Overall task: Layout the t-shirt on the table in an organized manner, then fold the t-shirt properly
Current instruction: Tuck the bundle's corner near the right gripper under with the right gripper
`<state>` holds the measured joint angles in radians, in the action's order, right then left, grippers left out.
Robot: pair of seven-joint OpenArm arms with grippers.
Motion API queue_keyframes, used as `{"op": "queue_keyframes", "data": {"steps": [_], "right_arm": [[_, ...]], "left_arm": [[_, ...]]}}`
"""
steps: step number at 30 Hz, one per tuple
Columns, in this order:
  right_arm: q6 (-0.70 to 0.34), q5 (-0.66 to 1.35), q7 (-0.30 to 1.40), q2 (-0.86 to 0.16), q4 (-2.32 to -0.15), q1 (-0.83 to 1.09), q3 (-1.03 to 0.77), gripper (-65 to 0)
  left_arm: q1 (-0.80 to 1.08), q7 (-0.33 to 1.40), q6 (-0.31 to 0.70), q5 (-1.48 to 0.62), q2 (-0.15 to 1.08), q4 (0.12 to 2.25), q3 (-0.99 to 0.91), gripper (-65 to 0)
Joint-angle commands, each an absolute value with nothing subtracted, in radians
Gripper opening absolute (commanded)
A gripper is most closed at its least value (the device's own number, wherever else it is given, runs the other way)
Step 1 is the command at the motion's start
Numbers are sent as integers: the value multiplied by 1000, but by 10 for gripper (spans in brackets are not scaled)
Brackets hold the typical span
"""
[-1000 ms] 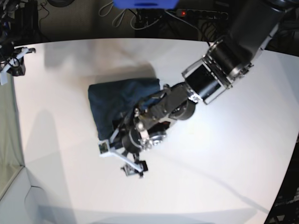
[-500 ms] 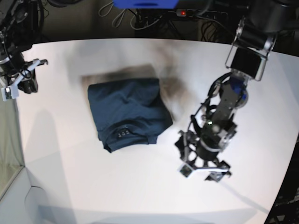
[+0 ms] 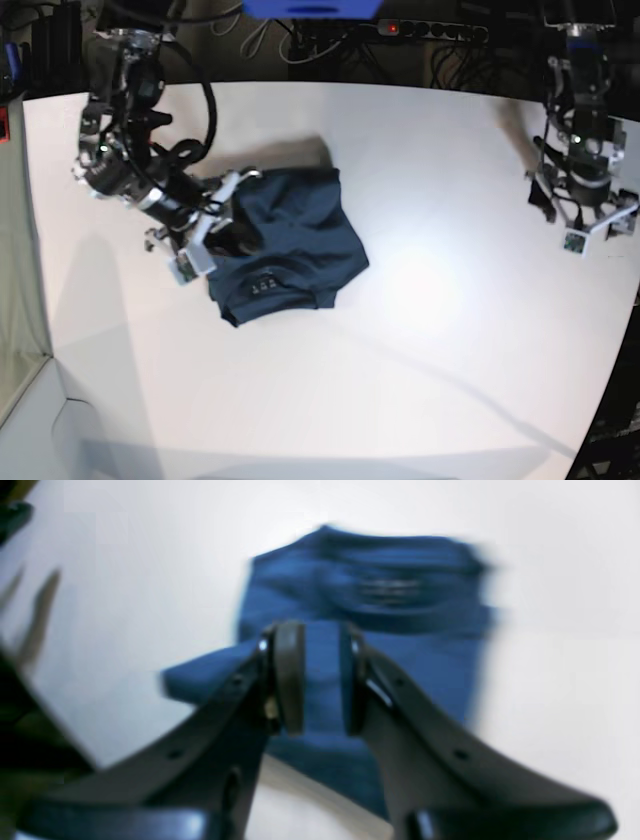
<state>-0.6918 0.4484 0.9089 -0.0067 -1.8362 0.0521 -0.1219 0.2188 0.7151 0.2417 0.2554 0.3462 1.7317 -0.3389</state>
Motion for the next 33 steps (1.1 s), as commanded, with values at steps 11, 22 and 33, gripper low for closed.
{"op": "queue_keyframes", "data": {"steps": [11, 22, 33], "right_arm": [[-698, 461, 702, 4, -1577, 113, 59, -544], [-698, 461, 532, -53, -1394, 180, 166, -544], [-698, 463, 536, -133, -1831, 335, 139, -544]], "left_arm": [[437, 693, 236, 252, 349, 1842, -519, -124], [466, 691, 236, 259, 334, 1842, -526, -124], [433, 696, 236, 249, 318, 1842, -519, -124]]}}
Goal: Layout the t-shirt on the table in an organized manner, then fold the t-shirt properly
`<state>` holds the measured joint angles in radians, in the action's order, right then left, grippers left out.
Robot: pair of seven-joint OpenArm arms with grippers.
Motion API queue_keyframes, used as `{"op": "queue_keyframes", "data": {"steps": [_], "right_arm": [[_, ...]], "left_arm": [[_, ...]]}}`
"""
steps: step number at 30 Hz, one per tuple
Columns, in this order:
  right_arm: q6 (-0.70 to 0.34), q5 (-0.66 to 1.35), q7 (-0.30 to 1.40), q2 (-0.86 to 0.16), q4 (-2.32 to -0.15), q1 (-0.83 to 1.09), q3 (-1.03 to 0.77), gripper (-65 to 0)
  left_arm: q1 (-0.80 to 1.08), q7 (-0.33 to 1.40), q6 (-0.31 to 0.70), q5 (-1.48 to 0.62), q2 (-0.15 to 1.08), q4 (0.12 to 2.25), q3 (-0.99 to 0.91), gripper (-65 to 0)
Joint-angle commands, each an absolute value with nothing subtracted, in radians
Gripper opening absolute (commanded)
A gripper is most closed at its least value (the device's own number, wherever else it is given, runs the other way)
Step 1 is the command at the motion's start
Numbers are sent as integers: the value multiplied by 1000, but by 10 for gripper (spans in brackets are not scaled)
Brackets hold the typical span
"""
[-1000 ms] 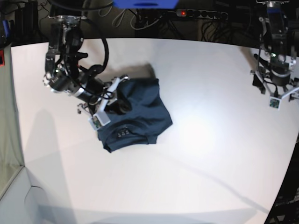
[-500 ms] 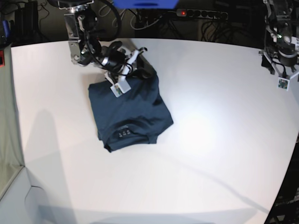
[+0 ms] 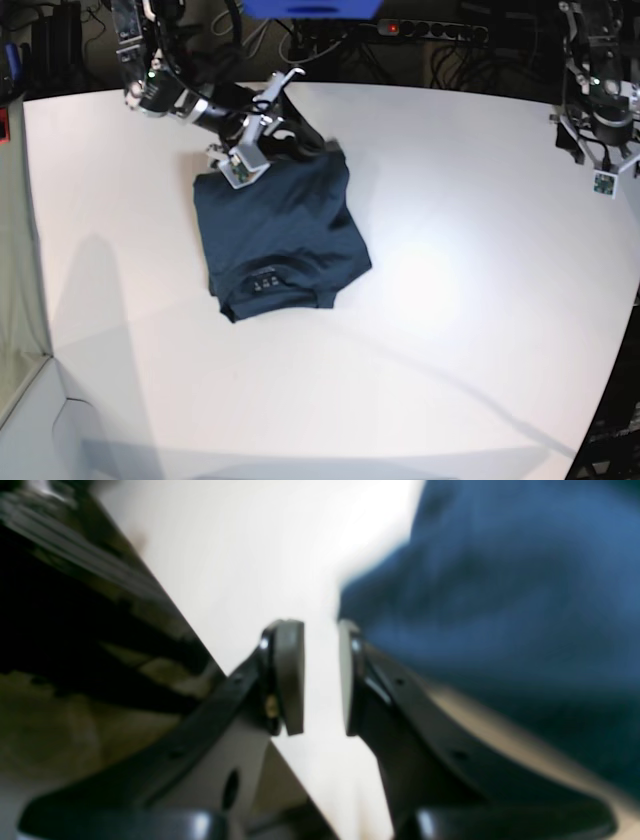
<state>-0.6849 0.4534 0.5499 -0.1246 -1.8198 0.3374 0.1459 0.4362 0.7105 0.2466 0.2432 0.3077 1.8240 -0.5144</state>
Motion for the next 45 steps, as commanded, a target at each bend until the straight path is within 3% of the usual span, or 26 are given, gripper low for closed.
{"op": "queue_keyframes", "data": {"steps": [1, 7, 14, 24, 32, 41, 43, 45], "right_arm": [[-698, 463, 536, -137, -1845, 335, 117, -544], [-698, 461, 599, -139, -1758, 171, -30, -544], [-698, 461, 650, -139, -1517, 18, -73, -544], [-698, 461, 469, -142, -1283, 41, -71, -544], [-698, 466, 469, -156, -1573, 153, -116, -544], [-698, 466, 466, -156, -1885, 406, -236, -546], [-698, 466, 464, -156, -1905, 466, -269, -567], [-698, 466, 463, -156, -1908, 521, -305, -604]], "left_arm": [[430, 696, 236, 249, 303, 1842, -522, -124], [432, 694, 236, 249, 269, 1842, -515, -124], [441, 694, 236, 254, 246, 1842, -522, -124], [443, 694, 236, 257, 248, 1833, -524, -124], [466, 696, 236, 249, 242, 1845, -524, -124], [542, 696, 236, 249, 111, 1933, -545, -133], [564, 696, 236, 249, 84, 1952, -545, -200], [590, 696, 236, 249, 58, 1974, -545, -312]]}}
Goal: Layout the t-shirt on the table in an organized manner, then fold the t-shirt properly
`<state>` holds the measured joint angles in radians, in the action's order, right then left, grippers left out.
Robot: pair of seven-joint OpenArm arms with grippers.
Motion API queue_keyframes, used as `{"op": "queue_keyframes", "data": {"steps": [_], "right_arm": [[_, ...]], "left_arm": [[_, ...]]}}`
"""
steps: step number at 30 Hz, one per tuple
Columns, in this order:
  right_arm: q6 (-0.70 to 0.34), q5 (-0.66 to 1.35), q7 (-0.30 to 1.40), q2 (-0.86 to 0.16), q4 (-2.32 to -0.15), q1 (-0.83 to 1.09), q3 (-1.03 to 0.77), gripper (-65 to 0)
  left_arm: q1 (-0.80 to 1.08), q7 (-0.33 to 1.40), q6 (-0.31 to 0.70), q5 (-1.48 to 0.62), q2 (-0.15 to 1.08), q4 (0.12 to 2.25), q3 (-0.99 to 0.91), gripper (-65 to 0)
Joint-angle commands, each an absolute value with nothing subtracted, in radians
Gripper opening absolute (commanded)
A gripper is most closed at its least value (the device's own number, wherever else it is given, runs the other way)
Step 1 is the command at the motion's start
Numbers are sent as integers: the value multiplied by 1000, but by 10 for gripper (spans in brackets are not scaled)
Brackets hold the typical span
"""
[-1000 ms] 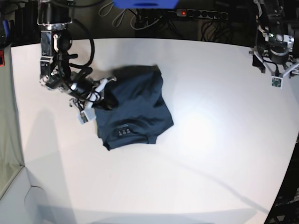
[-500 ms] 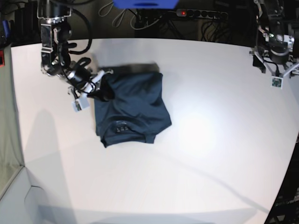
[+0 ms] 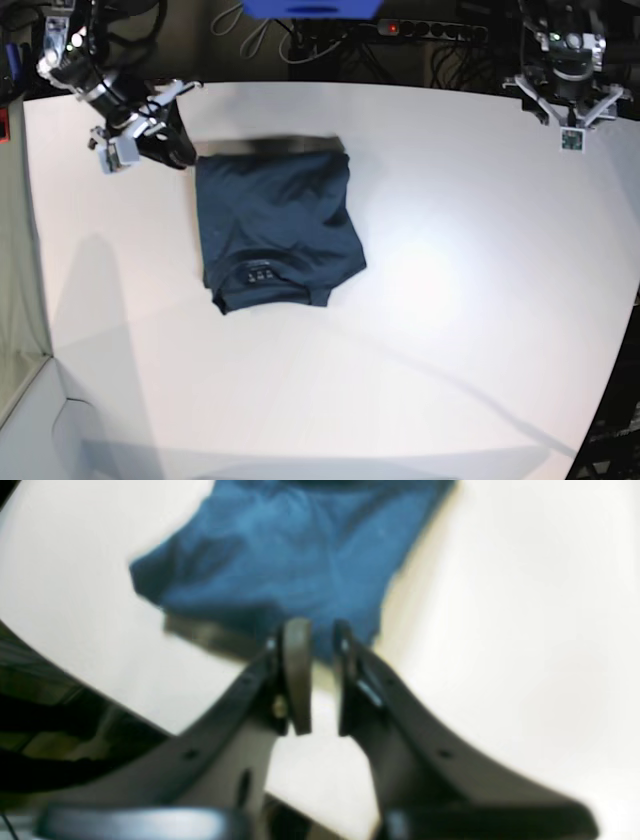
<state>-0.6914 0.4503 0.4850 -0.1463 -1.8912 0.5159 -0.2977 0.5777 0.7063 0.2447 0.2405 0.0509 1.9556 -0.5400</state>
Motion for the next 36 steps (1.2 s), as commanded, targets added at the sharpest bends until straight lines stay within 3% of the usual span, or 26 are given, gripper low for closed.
{"op": "queue_keyframes", "data": {"steps": [1, 2, 10, 14, 21, 26, 30, 36], "right_arm": [[-698, 466, 463, -156, -1908, 547, -323, -627], [-698, 466, 463, -156, -1908, 573, -341, -650], [-698, 463, 463, -156, -1888, 719, -386, -650], [-698, 461, 461, -156, -1784, 722, -386, -650], [-698, 463, 321, -156, -1564, 705, -378, -650], [-698, 461, 217, -157, -1314, 630, -377, -650], [-698, 461, 94, -170, -1082, 564, -337, -650], [-698, 461, -170, -193, -700, 452, -173, -650]], "left_arm": [[602, 696, 236, 248, 42, 1982, -545, -369], [611, 696, 236, 248, 30, 1988, -545, -407], [713, 696, 236, 246, -73, 1982, -507, -415], [757, 696, 236, 246, -71, 1942, -420, -418], [736, 687, 236, 205, -71, 1778, -357, -488], [688, 687, 236, 74, -36, 1618, -355, -546], [654, 684, 234, 10, 7, 1504, -338, -649], [585, 561, 231, -28, 48, 1276, -337, -649]]}}
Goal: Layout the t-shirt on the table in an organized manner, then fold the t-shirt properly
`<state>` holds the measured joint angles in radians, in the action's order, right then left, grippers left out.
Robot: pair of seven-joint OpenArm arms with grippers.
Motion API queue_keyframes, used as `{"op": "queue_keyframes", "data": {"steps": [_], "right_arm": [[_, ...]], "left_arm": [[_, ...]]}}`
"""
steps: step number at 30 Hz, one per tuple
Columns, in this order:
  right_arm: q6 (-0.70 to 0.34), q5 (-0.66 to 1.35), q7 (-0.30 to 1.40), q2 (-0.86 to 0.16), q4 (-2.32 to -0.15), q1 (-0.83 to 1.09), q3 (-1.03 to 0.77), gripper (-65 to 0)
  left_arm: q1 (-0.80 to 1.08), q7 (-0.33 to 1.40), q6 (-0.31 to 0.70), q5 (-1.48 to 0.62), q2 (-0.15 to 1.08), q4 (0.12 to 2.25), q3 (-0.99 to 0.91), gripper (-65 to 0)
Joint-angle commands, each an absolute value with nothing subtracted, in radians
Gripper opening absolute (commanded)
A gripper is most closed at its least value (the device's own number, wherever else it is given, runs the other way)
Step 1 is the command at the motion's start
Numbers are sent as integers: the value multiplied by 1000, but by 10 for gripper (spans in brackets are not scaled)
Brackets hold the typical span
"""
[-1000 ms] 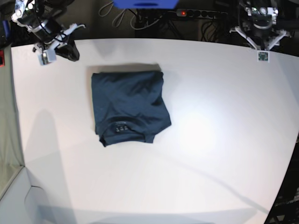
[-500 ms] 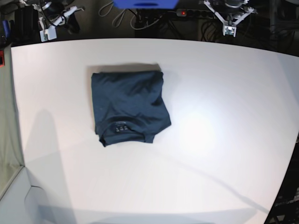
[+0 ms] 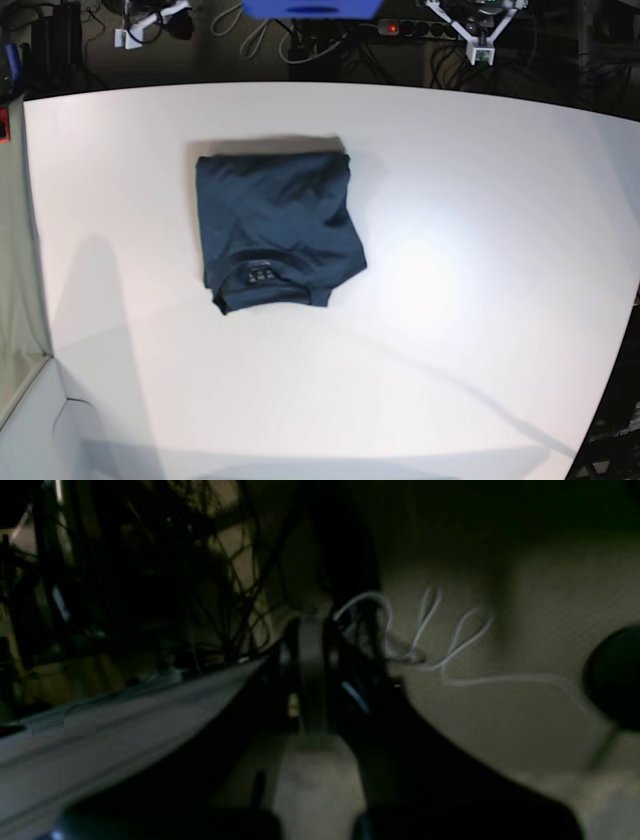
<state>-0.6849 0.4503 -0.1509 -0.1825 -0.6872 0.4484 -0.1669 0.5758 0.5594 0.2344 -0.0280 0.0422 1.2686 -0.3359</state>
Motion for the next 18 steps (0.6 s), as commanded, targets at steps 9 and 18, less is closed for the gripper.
{"op": "queue_keyframes", "data": {"steps": [9, 18], "right_arm": [[-698, 461, -380, -171, -328, 291, -30, -650], [-698, 460, -381, -165, -295, 266, -4, -650]], "left_arm": [[406, 257, 232, -28, 79, 768, -337, -649], [196, -68, 226, -27, 119, 236, -259, -649]]}}
